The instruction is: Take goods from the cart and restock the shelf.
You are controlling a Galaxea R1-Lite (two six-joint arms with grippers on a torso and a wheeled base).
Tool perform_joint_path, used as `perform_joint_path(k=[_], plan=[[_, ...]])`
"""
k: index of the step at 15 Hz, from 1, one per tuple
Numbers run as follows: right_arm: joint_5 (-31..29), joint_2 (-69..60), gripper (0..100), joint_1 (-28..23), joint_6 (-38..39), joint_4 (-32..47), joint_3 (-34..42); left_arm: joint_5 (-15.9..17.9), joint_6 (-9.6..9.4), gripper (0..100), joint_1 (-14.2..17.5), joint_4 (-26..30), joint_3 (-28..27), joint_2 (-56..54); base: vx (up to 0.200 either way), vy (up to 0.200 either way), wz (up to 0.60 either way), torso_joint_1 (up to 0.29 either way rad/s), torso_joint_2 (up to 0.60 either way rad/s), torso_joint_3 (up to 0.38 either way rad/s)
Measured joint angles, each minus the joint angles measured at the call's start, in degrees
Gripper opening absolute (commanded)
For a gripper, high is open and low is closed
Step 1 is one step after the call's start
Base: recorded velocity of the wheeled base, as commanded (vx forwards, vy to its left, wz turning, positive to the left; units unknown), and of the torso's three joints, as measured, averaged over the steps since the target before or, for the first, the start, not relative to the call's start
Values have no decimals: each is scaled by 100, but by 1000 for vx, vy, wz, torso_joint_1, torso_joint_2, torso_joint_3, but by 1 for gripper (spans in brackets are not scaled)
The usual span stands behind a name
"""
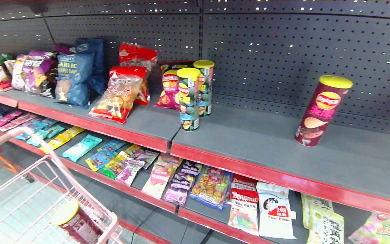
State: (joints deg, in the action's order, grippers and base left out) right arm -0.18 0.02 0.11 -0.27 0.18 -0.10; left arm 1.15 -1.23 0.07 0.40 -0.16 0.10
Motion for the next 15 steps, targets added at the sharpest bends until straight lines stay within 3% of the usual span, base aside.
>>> perform_joint_path(k=[7,15], plan=[[-2,0,100,10,11,0,0,-4,0,100,4,-7,-2,0,0,0,86,0,0,0],[0,0,100,7,20,2,0,0,1,100,2,-5,-2,0,0,0,0,-143,350,207]])
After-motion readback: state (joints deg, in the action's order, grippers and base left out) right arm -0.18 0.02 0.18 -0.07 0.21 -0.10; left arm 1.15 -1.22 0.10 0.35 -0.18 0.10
